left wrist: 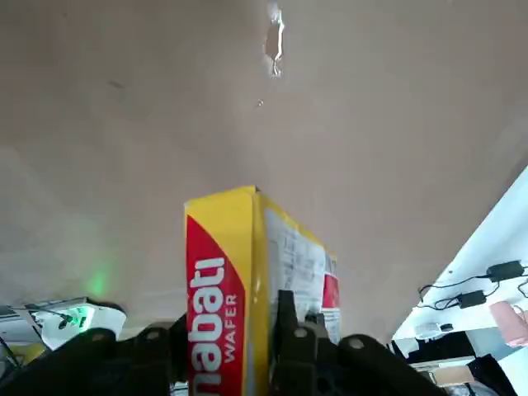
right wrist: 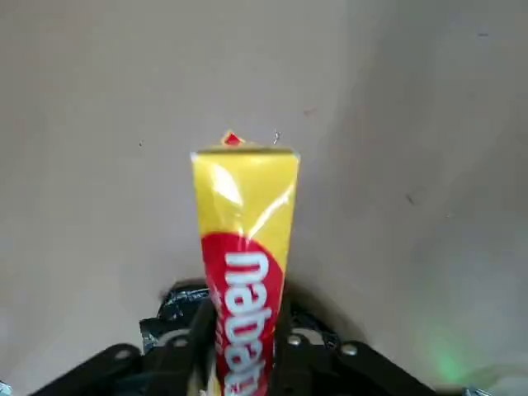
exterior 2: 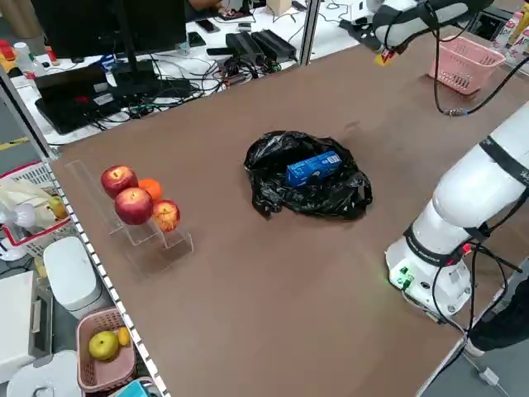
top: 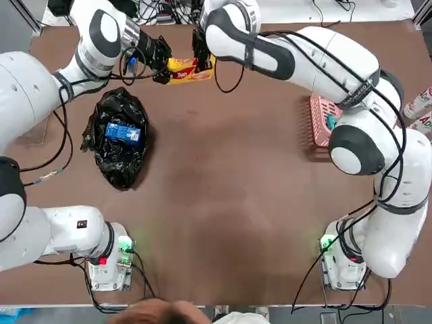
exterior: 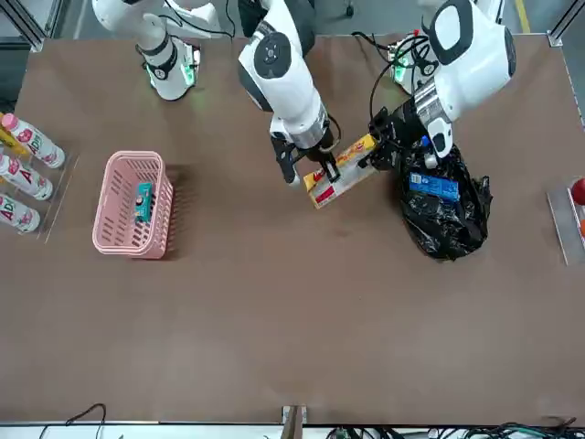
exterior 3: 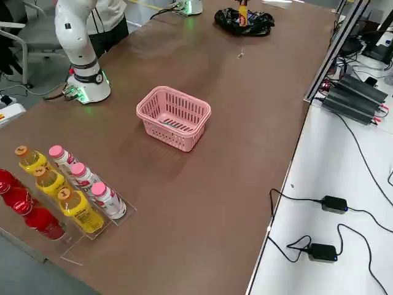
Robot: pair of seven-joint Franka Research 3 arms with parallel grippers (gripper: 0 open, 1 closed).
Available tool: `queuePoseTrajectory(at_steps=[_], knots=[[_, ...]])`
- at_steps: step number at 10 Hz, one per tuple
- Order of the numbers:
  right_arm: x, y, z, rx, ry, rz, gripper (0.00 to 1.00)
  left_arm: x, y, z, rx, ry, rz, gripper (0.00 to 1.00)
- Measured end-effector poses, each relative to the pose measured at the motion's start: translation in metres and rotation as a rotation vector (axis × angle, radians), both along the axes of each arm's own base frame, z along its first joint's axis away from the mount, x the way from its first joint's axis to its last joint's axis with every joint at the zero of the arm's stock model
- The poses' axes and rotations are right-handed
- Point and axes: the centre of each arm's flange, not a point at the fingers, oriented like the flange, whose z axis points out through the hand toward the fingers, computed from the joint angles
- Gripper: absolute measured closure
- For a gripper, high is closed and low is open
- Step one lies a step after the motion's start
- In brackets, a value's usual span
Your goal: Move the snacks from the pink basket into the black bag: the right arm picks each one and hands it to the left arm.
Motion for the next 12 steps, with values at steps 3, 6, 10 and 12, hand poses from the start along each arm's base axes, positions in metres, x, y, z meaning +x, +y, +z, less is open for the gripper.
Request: queuePoseTrajectory(at_steps=[3,6,10,12], knots=[[-0.006,0.005,0.001,0.002,0.001,0.011,0.37,0.006,-0.002,0.002,-0.009,-0.002,0.0,0.66],[-0.008,0.007,0.001,0.001,0.003,0.015,0.0,0.008,-0.002,0.0,0.002,-0.003,-0.007,0.66],[0.007,-0.01,0.002,-0.03,0.002,0.041,0.0,0.01,0.001,-0.008,0.037,0.006,-0.034,0.67],[0.026,-0.034,0.007,-0.065,-0.003,0.125,0.0,0.016,0.019,-0.005,0.097,0.014,-0.075,0.67]])
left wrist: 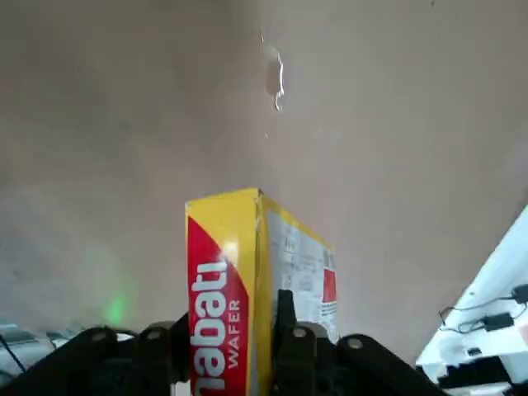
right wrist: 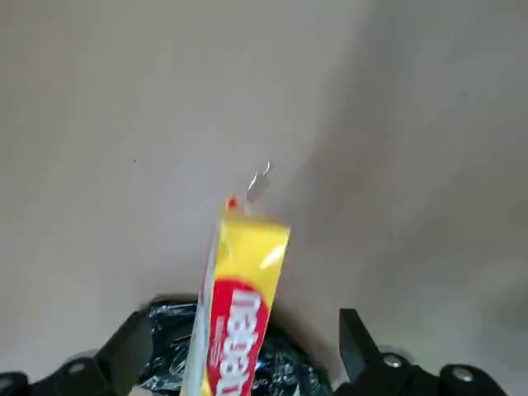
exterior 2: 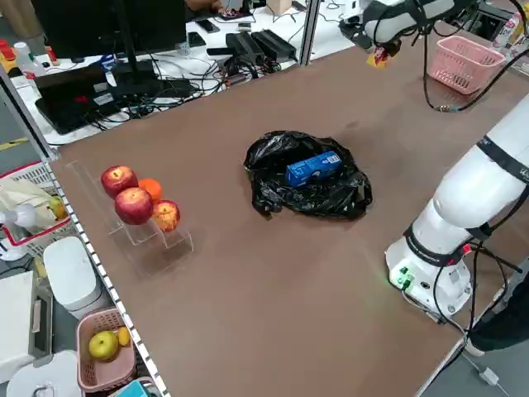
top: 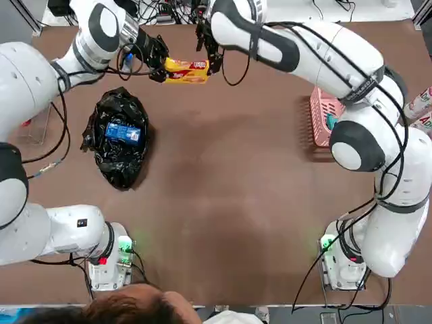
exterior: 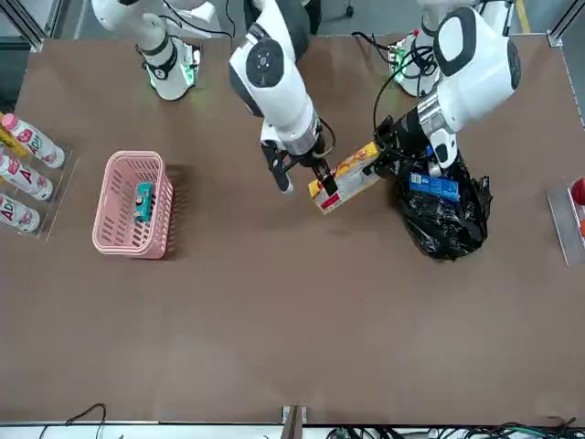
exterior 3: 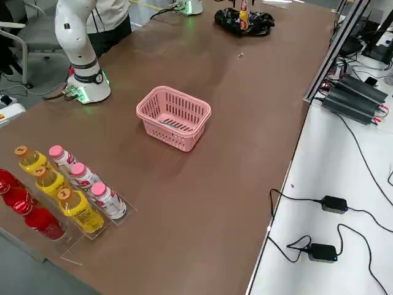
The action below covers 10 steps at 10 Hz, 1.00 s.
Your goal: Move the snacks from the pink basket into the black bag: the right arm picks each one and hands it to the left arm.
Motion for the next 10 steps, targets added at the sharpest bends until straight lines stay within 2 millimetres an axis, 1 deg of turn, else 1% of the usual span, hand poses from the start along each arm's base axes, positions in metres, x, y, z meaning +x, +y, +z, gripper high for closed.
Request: queuePoseTrajectory(at_steps=[1,2,3,4,5,6,7,9,10], knots=[[0.012,-0.016,0.007,-0.017,-0.004,0.056,0.0,0.004,0.01,0.003,0.042,0.001,-0.026,0.67],[0.024,-0.034,0.015,-0.024,-0.022,0.123,0.0,0.011,0.03,0.009,0.097,-0.002,-0.039,0.67],[0.032,-0.051,0.027,-0.048,-0.062,0.208,0.0,0.02,0.061,0.016,0.164,0.003,-0.045,0.67],[0.034,-0.065,0.034,-0.11,-0.101,0.303,0.0,0.027,0.093,0.021,0.226,0.014,-0.052,0.67],[0.034,-0.071,0.038,-0.165,-0.136,0.392,0.0,0.029,0.126,0.024,0.259,0.025,-0.083,0.67],[0.034,-0.076,0.04,-0.194,-0.157,0.47,0.0,0.028,0.161,0.024,0.256,0.034,-0.135,0.67],[0.038,-0.085,0.041,-0.209,-0.165,0.53,0.0,0.026,0.195,0.022,0.24,0.029,-0.176,0.67],[0.054,-0.111,0.045,-0.216,-0.179,0.605,0.0,0.018,0.244,0.013,0.196,-0.001,-0.292,0.67],[0.062,-0.124,0.047,-0.217,-0.187,0.625,0.0,0.011,0.274,0.004,0.154,-0.019,-0.358,0.67]])
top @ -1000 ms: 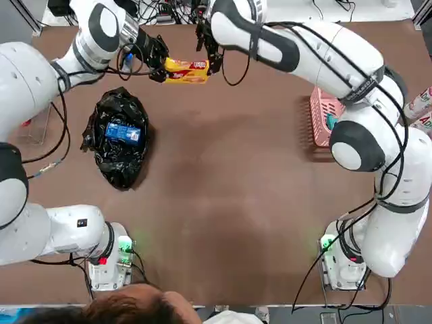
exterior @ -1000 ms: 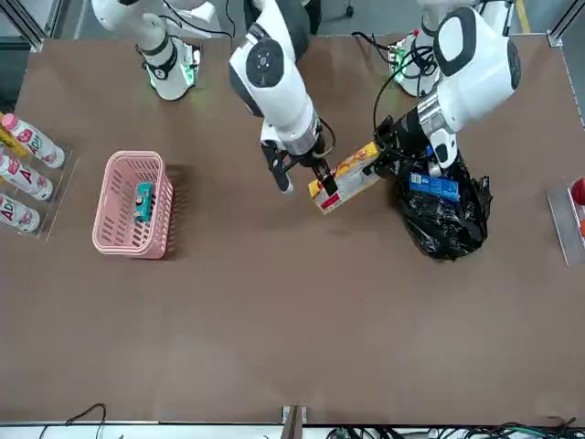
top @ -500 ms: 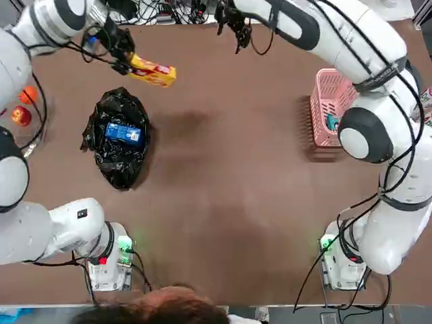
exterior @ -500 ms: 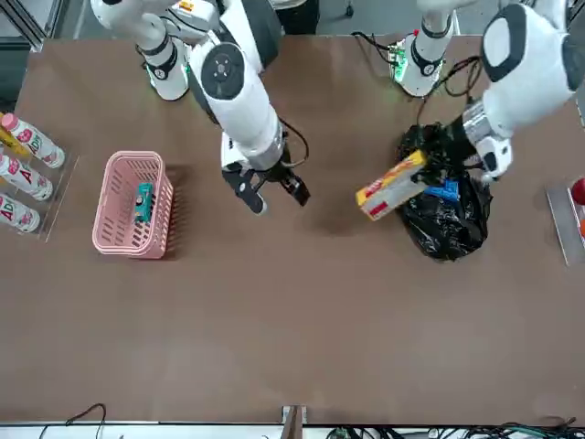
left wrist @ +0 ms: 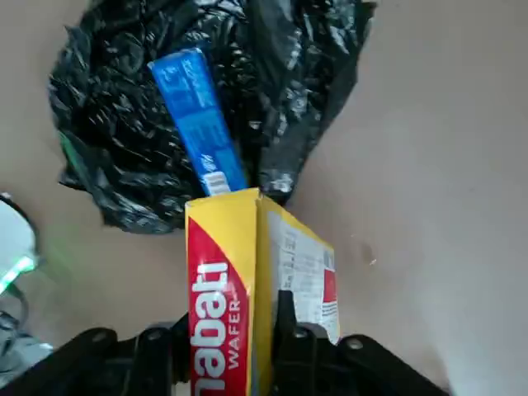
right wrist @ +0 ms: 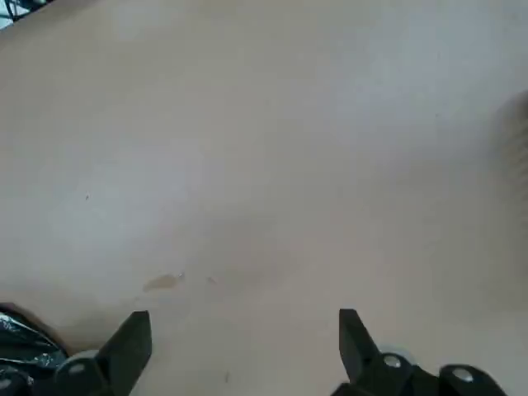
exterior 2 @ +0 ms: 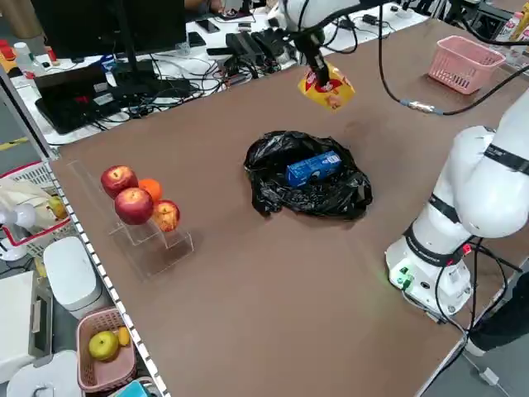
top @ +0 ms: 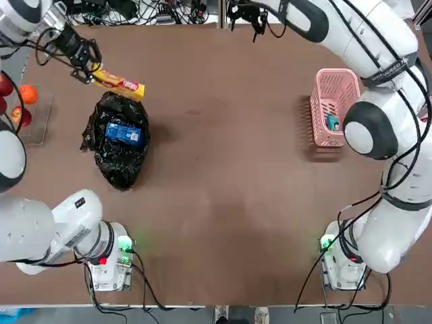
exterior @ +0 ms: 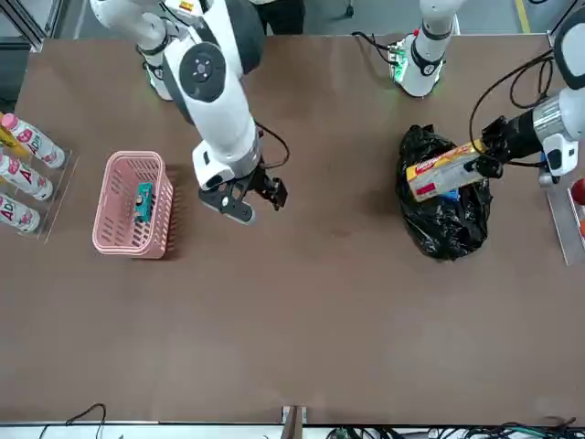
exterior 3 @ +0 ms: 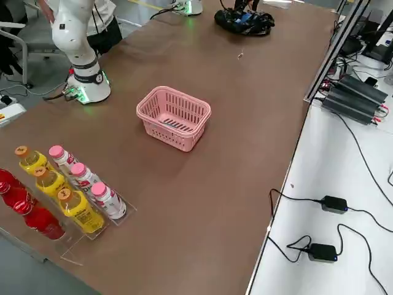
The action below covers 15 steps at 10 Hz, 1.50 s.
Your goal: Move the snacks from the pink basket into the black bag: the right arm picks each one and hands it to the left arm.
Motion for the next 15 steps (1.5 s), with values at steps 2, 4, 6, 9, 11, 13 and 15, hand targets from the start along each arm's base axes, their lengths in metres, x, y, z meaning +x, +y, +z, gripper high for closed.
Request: queuePoseTrajectory(at_steps=[2,4,6,9,11,13,15], knots=[[0.011,-0.026,0.002,-0.017,0.012,0.054,0.0,-0.01,0.053,-0.02,-0.074,-0.038,-0.084,0.67],[0.025,-0.056,0.002,-0.024,0.012,0.119,0.0,-0.011,0.072,-0.037,-0.12,-0.056,-0.129,0.67],[0.035,-0.089,-0.001,-0.038,0.014,0.178,0.0,-0.011,0.085,-0.056,-0.163,-0.058,-0.153,0.67],[0.04,-0.129,0.0,-0.084,-0.023,0.293,0.0,-0.011,0.102,-0.059,-0.196,-0.083,-0.127,0.67],[0.038,-0.158,-0.007,-0.093,-0.042,0.345,0.0,-0.013,0.113,-0.058,-0.203,-0.096,-0.122,0.67],[0.035,-0.192,-0.013,-0.098,-0.039,0.384,0.0,-0.014,0.125,-0.066,-0.216,-0.09,-0.102,0.67],[0.032,-0.23,-0.029,-0.099,-0.073,0.427,0.0,-0.028,0.15,-0.078,-0.237,-0.078,-0.072,0.67]])
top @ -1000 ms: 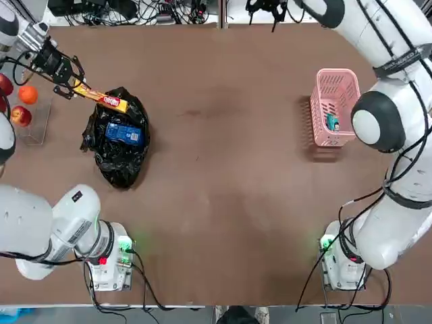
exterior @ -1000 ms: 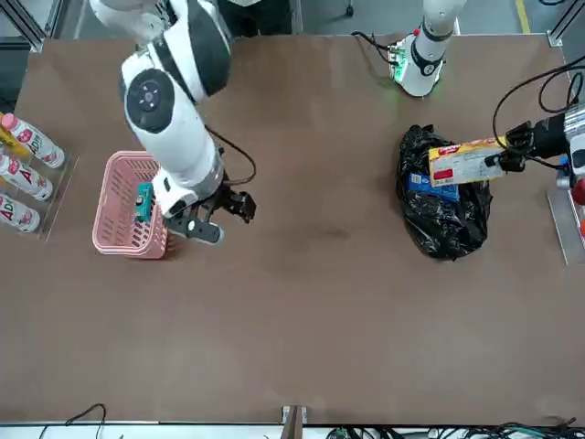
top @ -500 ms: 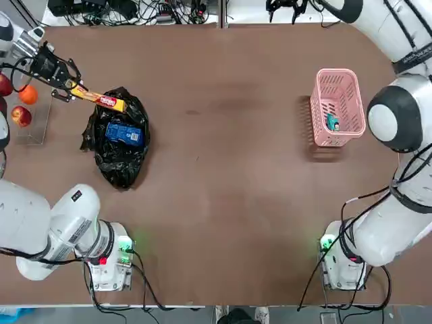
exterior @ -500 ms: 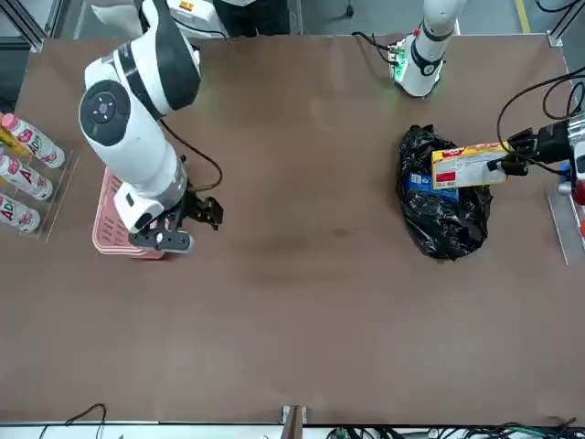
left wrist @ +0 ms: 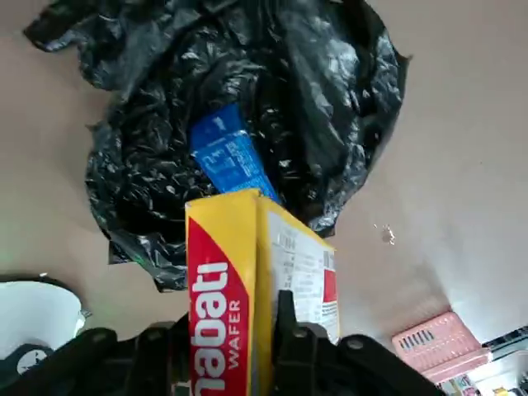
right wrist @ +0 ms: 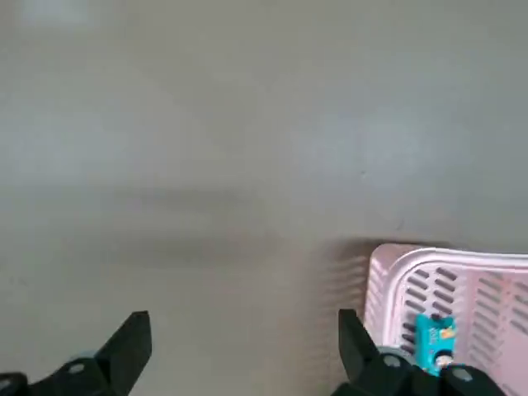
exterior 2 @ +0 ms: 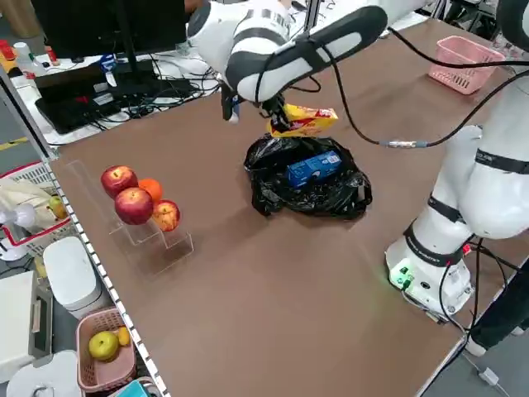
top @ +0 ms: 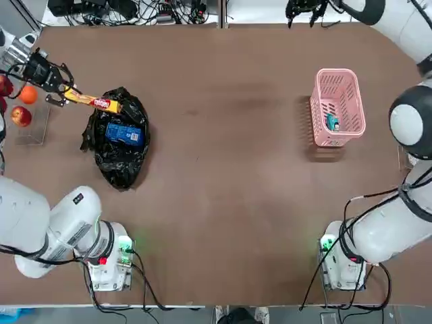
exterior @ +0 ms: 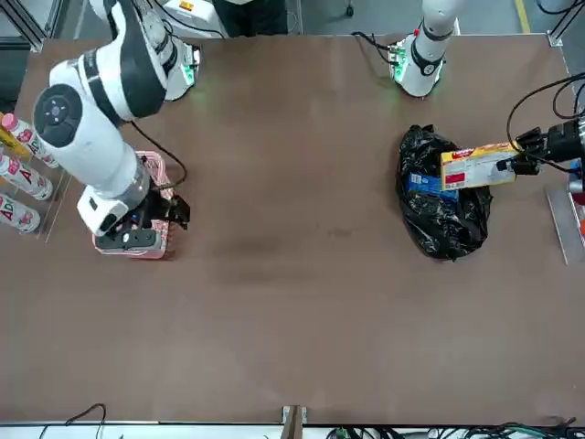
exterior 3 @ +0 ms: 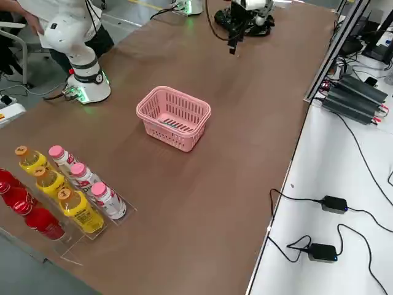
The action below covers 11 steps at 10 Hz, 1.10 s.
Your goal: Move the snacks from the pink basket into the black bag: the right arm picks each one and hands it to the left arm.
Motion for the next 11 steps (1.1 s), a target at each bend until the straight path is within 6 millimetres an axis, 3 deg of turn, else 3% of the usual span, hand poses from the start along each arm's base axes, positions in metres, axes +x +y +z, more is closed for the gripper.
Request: queuePoseTrajectory(at_steps=[3,6,9,11], knots=[[-0.02,-0.052,-0.037,-0.003,-0.02,0.042,0.0,-0.003,-0.008,-0.021,-0.019,0.021,-0.024,0.67],[-0.035,-0.091,-0.057,-0.01,-0.009,0.065,0.0,0.012,-0.03,-0.05,-0.021,0.043,-0.062,0.67],[-0.052,-0.125,-0.087,-0.016,-0.027,0.11,0.0,0.022,-0.035,-0.081,-0.006,0.048,-0.06,0.67],[-0.062,-0.153,-0.097,-0.02,-0.01,0.123,0.0,0.028,-0.038,-0.096,0.007,0.044,-0.056,0.67]])
